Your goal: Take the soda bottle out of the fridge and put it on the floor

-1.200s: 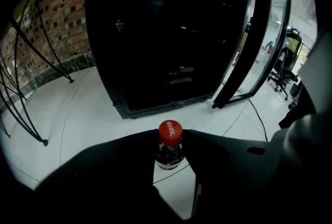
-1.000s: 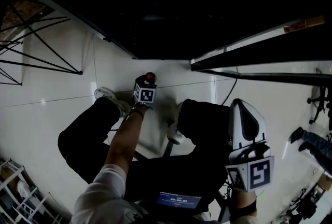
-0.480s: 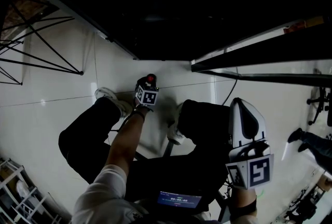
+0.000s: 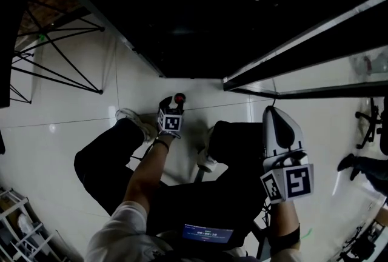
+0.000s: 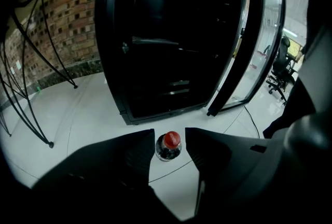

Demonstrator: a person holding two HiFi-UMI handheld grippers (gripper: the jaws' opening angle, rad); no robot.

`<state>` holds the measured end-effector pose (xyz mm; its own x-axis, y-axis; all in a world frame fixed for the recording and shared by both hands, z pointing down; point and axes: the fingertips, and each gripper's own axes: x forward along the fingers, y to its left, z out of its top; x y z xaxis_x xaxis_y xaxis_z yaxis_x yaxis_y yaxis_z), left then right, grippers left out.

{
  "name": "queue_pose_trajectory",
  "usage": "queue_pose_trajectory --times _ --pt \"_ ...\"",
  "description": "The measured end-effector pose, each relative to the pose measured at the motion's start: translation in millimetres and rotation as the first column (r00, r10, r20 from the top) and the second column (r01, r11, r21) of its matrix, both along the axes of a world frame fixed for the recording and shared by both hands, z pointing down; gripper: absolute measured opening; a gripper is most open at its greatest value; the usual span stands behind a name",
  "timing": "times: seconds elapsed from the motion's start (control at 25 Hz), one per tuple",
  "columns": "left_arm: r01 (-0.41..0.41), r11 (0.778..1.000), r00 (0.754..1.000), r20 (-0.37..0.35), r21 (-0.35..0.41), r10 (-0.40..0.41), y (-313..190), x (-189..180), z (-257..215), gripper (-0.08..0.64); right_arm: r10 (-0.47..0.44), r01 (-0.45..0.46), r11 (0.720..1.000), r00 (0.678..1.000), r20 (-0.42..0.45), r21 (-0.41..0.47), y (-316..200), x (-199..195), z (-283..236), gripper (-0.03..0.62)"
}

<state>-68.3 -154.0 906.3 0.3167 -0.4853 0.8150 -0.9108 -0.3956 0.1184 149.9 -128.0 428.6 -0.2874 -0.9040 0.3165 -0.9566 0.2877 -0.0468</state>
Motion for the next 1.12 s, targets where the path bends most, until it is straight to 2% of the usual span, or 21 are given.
queue_pose_trajectory --times 0.08,0.16,0.32,0.36,0.56,0.76,1.12 --pt "0.025 0.999 1.0 -0.016 0.041 -0.024 1 -3 -25 0.178 0.002 -0.002 1.0 1.0 -0.006 -0.005 2 1 1 0.017" --pt "0.051 0.992 0.998 -0.036 0.114 -0.047 -7 -4 -62 0.14 0.003 -0.003 1.0 1.0 -0.009 -0.001 3 1 0 0.017" --pt "0.085 0.965 0.994 -0.089 0.248 -0.065 -11 -1 -154 0.025 0.012 -0.012 1.0 1.0 -0.009 -0.008 10 3 -1 0.017" --pt "0.091 0.958 0.993 -0.102 0.271 -0.065 -8 0 -173 0.014 0.014 -0.014 1.0 1.0 -0.009 -0.012 12 3 0 0.017" --pt "0.144 0.92 0.984 -0.15 0.364 -0.095 -5 -8 -262 0.0 0.015 -0.015 1.0 1.0 -0.008 -0.023 17 2 0 0.017" --pt "0.154 0.878 0.978 -0.194 0.453 -0.072 9 -11 -348 0.0 0.022 -0.022 0.999 1.0 -0.009 -0.031 24 2 -2 0.017" --pt "0.114 0.843 0.982 -0.187 0.526 -0.017 40 -18 -443 0.0 0.039 -0.039 0.999 0.999 0.012 -0.024 33 6 -6 0.017"
